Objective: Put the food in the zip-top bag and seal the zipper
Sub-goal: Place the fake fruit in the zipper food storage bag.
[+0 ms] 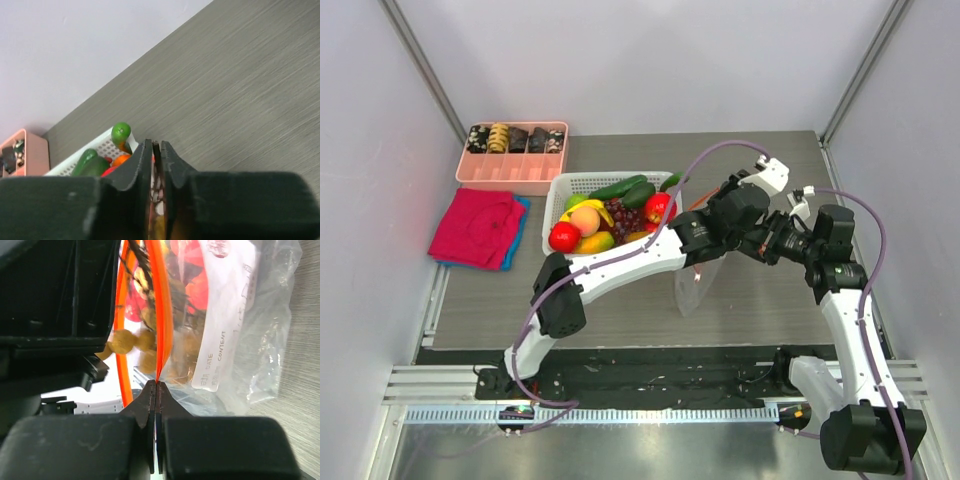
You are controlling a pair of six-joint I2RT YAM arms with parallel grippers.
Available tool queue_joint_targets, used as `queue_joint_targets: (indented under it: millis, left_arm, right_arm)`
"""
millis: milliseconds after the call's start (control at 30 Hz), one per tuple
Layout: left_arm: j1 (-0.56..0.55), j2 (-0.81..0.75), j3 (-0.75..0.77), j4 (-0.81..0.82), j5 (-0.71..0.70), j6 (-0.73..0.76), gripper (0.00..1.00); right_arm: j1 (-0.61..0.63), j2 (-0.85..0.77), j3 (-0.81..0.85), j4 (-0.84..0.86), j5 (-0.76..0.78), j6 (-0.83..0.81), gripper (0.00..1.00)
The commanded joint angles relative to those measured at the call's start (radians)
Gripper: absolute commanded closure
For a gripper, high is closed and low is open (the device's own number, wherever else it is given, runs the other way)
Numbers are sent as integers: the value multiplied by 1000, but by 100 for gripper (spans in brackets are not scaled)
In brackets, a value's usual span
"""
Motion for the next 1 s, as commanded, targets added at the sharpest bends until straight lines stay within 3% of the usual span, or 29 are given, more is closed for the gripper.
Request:
queue_joint_targets:
  millis: [0, 33, 67, 167, 367, 533, 667, 833, 967]
  left_arm:
    - [3, -100, -1, -60, -27, -124, 77]
    - [3, -129, -18, -65, -16, -133, 70]
    - [3, -148, -42, -77, -9, -145, 48]
    - [3, -218, -62, -114, 36, -179, 31]
    - [84, -389, -130, -239, 276, -328, 17]
    - [234, -495, -173, -367, 519, -404, 2]
    - [414, -593, -277, -424, 877, -397, 0]
    - [544, -771, -436, -450, 970, -352, 0]
    - [696, -858, -553, -529, 964, -336, 0]
  right_arm:
    - [-2, -11, 14, 6, -16, -30, 99]
    - [-2, -11, 15, 6, -16, -32, 99]
    - [-2, -9, 17, 6, -18, -38, 99]
    - [-2, -6, 21, 4, -21, -50, 99]
    - [-2, -16, 73, -31, -23, -101, 99]
    - [-2, 3, 196, -55, -35, -132, 99]
    - [-1, 9, 261, -55, -52, -133, 99]
    - [-1, 32, 216, -128, -64, -172, 99]
    - [-1, 17, 236, -1, -107, -28, 99]
